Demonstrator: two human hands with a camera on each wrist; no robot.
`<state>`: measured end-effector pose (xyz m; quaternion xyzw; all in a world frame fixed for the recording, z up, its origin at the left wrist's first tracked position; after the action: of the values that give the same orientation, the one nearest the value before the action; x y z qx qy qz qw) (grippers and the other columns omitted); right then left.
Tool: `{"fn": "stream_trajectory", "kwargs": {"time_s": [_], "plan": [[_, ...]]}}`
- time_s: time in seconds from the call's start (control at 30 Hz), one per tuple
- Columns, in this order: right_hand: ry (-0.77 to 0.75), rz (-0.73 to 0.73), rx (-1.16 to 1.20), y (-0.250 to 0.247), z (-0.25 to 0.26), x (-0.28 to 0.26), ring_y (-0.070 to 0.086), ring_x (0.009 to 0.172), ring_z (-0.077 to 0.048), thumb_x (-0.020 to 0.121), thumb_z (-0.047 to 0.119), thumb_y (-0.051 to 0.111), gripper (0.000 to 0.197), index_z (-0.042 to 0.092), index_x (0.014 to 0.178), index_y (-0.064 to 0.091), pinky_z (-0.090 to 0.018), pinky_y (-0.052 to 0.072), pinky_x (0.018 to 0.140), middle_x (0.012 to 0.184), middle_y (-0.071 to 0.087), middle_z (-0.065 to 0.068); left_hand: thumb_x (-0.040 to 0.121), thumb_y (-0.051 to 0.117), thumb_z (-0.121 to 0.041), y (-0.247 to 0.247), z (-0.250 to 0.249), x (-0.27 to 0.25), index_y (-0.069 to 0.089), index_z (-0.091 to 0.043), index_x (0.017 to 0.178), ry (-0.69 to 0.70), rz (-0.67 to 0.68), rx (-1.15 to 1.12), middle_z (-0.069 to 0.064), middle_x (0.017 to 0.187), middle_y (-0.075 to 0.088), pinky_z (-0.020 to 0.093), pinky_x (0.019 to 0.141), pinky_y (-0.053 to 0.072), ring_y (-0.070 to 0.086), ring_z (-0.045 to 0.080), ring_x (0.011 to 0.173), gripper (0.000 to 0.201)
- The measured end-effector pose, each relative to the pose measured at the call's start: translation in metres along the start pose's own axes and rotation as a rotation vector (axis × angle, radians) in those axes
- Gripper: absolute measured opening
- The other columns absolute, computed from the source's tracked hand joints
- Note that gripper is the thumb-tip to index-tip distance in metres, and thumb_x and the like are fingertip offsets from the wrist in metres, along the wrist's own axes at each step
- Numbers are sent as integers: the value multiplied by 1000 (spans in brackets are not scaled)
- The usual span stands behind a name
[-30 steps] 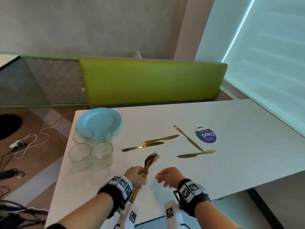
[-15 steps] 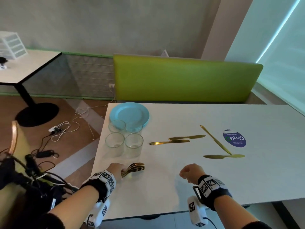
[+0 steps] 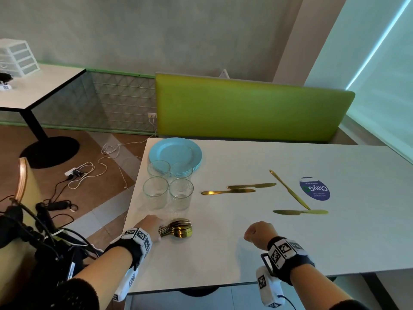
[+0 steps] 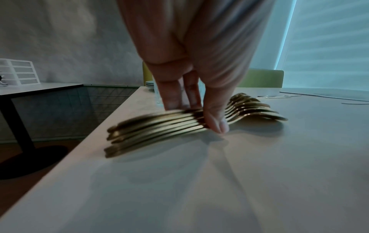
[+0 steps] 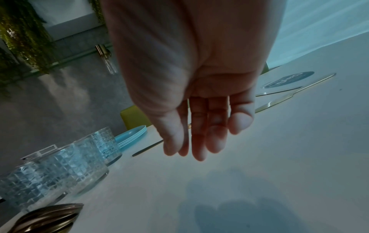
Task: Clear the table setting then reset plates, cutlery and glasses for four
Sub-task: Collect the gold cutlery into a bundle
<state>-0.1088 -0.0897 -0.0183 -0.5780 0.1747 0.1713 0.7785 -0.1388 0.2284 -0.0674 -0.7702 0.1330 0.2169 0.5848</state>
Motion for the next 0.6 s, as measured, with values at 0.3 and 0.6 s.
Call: {"fn": "stream_trajectory", "kwargs": {"time_s": [0.3, 0.6], "plan": [[8, -19, 24, -5, -14, -4, 59, 113, -16, 92, 28, 57, 28, 13, 113, 68, -23, 47, 98, 120, 66, -2, 87, 59, -29, 0, -5, -7, 39, -15, 142, -33, -23, 3, 8, 143, 41, 30, 110, 36, 41, 24, 133, 60], [56, -44, 67, -23, -37, -6, 62, 99, -14, 90, 25, 59, 26, 12, 110, 69, -23, 50, 93, 116, 68, -4, 95, 44, -30, -21, -63, -5, 52, -24, 126, 145, -220, -10, -4, 131, 52, 30, 100, 40, 44, 16, 125, 33]]}}
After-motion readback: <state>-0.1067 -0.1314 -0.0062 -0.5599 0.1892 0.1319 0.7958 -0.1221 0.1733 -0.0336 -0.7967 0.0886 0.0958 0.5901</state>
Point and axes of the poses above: each hand's wrist, its own x-axis towards the middle knuckle, its own y-axis out of the palm, z = x × y, the point moved 4 cm from there along x, towards the middle knuckle
